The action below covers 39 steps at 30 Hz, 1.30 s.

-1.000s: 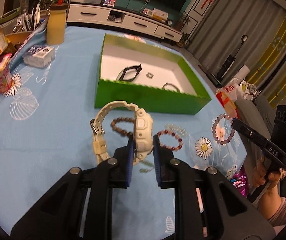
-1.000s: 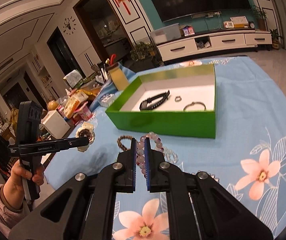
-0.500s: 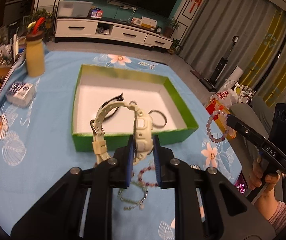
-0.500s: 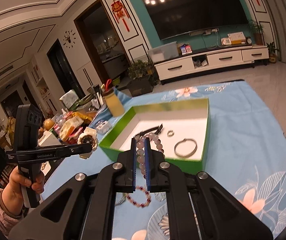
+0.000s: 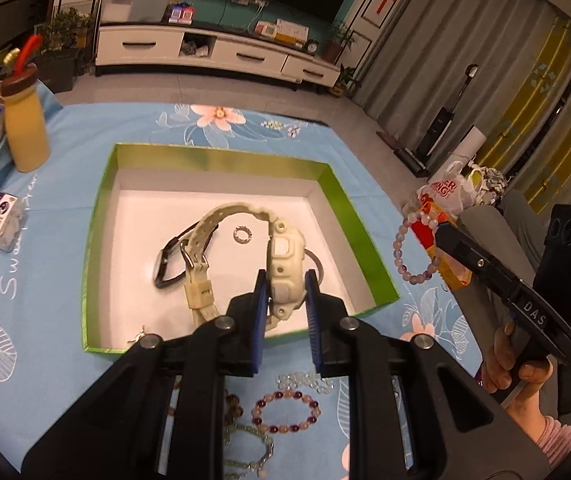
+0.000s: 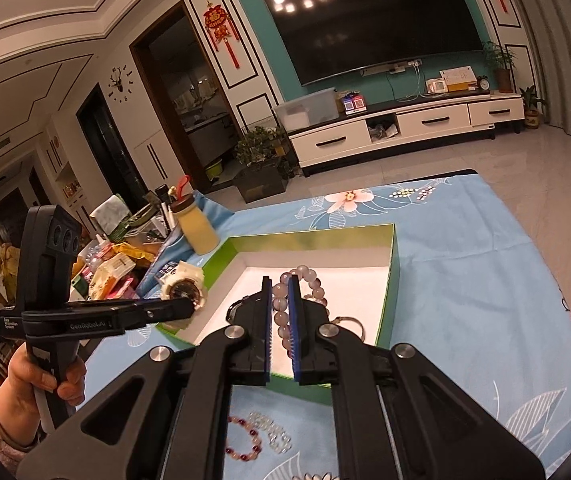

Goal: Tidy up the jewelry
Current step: 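Drop the white watch from the left tool while the right tool drops the pink bracelet into the box, then grasp the light green jade bracelet with the left tool while the right tool approaches the clear crystal bracelet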

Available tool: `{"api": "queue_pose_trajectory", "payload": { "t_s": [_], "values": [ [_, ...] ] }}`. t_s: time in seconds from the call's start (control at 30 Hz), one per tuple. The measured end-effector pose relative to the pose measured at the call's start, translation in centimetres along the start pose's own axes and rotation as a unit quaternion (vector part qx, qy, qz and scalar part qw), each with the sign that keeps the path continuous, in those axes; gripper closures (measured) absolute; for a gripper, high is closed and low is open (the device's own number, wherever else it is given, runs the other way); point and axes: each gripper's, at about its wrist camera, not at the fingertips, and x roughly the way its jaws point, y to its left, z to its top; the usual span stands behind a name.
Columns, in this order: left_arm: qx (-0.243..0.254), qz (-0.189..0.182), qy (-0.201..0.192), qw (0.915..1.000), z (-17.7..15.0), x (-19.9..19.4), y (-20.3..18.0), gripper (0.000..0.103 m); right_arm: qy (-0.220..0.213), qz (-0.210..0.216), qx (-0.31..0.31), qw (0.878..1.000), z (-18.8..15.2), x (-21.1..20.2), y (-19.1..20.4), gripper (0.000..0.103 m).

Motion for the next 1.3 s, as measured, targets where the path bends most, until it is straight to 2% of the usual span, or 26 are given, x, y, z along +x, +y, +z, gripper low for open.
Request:
{"api": "queue_pose_trajectory", "payload": {
  "t_s": [0.27, 0.6, 0.67, 0.73, 0.9, 1.07, 1.3],
  "values": [
    [-0.007, 0.006, 0.042, 0.9991, 1.1, 4.3, 0.3, 0.085, 0.028, -0.012, 0.015, 0.999, 0.8, 4.2, -2.0, 0.096],
    [-0.007, 0.040, 0.080, 0.9960, 1.4, 8.4, 0.7, 0.083, 0.068, -0.041, 0.008, 0.997, 1.2, 8.5, -3.2, 0.095],
    [-0.010, 0.039, 0.080, 0.9959, 1.4, 8.5, 0.8, 0.081, 0.072, -0.052, 0.012, 0.996, 1.2, 9.0, -3.4, 0.088],
    [-0.011, 0.034, 0.071, 0.9968, 1.6, 8.0, 0.9, 0.080, 0.069, -0.050, 0.019, 0.996, 1.2, 8.9, -3.7, 0.081],
    [-0.008, 0.033, 0.039, 0.9987, 1.7, 5.5, 0.6, 0.066, 0.060, -0.044, 0.026, 0.997, 0.8, 7.4, -3.8, 0.081],
    [-0.005, 0.040, 0.009, 0.9991, 0.9, 2.1, 0.8, 0.058, 0.055, -0.048, 0.022, 0.997, 0.2, 5.2, -3.6, 0.081],
    [-0.024, 0.073, -0.023, 0.9968, -1.5, -2.6, 2.2, 0.045, 0.052, -0.051, 0.016, 0.997, -1.3, 2.0, -2.8, 0.081]
  ]
}}
